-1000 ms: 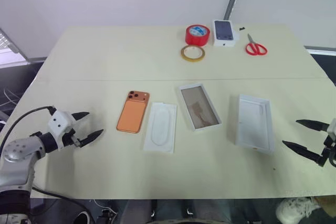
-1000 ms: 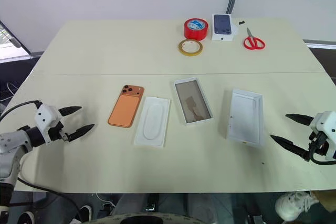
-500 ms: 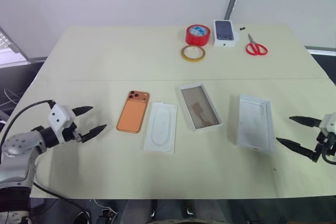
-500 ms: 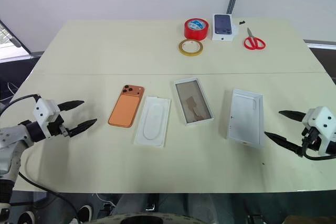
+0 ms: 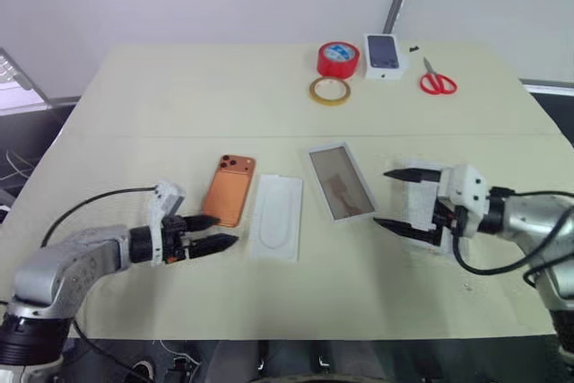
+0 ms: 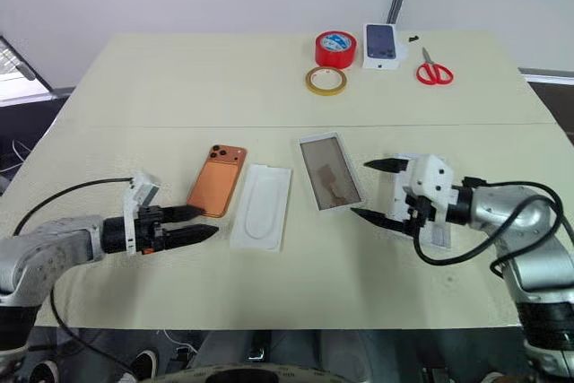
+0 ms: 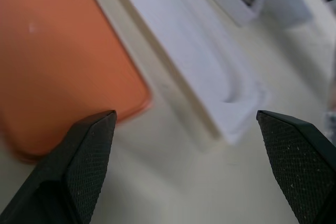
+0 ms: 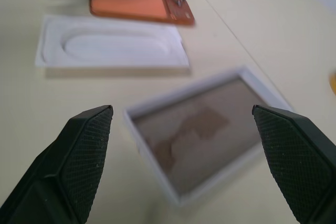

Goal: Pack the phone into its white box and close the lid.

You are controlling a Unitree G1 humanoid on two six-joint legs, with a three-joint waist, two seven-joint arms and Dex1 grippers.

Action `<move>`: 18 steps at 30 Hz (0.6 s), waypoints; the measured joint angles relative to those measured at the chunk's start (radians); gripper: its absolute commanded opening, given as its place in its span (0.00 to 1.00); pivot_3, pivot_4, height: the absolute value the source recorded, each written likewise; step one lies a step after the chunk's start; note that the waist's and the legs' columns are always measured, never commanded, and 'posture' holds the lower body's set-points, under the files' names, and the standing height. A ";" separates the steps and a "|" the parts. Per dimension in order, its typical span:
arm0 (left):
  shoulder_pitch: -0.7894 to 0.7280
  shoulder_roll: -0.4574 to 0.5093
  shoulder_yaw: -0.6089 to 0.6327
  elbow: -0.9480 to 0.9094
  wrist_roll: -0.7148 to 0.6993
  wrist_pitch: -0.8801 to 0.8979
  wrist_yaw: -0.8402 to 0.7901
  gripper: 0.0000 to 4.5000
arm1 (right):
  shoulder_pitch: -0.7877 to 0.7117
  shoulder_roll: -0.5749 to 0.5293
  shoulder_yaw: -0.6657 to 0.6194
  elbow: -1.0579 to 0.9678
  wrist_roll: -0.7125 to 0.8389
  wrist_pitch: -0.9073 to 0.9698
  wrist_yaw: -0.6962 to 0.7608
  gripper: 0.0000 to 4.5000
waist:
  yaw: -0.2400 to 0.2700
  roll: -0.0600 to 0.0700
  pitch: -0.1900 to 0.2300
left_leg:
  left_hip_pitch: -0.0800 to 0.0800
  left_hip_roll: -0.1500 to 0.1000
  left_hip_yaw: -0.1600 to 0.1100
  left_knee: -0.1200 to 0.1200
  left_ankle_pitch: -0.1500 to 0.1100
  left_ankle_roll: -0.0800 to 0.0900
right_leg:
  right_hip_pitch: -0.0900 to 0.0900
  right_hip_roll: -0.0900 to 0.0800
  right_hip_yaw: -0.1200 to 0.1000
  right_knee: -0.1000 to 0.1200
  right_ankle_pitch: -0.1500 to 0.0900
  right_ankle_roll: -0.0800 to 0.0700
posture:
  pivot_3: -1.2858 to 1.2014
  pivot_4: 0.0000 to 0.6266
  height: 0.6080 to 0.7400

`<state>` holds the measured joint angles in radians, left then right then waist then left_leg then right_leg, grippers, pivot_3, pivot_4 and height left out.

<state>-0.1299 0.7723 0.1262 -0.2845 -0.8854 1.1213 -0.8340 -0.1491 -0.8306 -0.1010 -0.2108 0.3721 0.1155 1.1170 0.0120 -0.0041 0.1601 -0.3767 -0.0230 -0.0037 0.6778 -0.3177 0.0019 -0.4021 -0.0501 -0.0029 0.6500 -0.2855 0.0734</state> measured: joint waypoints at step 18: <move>-0.105 -0.151 -0.062 0.074 -0.068 0.159 0.119 0.88 | -0.020 0.050 0.062 0.062 -0.055 -0.043 -0.035 1.00 | 0.002 0.004 -0.003 | 0.003 -0.002 0.000 0.001 0.000 0.000 | 0.004 -0.002 0.000 -0.001 0.000 0.000 | 0.52 0.24 1.00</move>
<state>-0.2351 0.6210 0.0639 -0.2110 -0.9530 1.2805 -0.7153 -0.1691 -0.7811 -0.0385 -0.1490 0.3172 0.0728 1.0824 0.0143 0.0004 0.1573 -0.3733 -0.0246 -0.0041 0.6784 -0.3178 0.0020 -0.3976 -0.0516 -0.0028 0.6492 -0.2856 0.0731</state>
